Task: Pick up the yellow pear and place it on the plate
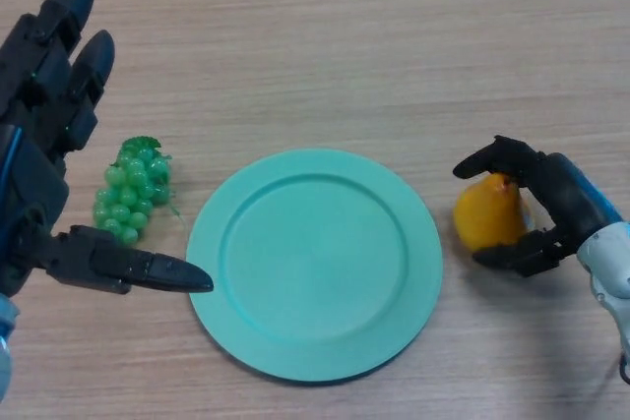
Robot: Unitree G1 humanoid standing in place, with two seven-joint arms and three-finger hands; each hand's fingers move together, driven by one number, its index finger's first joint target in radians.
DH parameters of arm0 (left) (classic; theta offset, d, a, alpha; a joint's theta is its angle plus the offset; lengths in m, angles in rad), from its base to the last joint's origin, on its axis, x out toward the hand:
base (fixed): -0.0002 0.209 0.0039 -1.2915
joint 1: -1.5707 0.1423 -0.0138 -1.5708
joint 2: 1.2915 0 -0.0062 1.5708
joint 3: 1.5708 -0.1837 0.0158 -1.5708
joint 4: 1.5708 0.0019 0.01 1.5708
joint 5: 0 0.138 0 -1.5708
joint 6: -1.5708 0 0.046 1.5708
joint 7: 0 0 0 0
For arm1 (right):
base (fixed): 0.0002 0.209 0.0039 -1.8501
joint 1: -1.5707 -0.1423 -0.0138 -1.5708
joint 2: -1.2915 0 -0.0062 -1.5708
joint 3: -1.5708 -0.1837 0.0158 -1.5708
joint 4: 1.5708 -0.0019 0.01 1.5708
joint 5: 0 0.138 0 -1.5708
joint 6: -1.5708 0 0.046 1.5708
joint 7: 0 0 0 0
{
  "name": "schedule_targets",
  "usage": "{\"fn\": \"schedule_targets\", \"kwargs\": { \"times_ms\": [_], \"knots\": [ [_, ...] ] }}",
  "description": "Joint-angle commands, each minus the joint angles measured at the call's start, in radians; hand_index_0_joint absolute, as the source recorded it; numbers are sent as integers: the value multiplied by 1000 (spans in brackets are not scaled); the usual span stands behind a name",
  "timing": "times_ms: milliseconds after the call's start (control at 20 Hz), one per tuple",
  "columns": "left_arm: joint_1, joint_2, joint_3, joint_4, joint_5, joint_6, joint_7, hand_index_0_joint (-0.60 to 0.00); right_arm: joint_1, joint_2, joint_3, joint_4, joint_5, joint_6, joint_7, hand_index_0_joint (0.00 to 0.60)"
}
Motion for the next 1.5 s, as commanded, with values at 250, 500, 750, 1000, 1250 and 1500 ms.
{"fn": "schedule_targets", "kwargs": {
  "times_ms": [250,500,750,1000,1250,1500],
  "knots": [
    [-36,36,59,-68,-82,-87,54,0,33,105,-15,-617,374,421,78,600],
    [-33,39,69,-66,-99,-112,60,0,67,126,217,-734,489,468,-9,600],
    [-26,36,79,-66,-104,-124,61,0,99,127,370,-665,498,425,1,600],
    [-36,49,74,-60,-84,-114,66,0,122,127,377,-723,477,592,90,400],
    [-32,33,54,-65,-66,-130,61,0,95,127,354,-825,517,545,-6,0],
    [-31,35,38,-68,-56,-108,52,0,108,127,247,-1007,554,539,-32,0]
  ]
}}
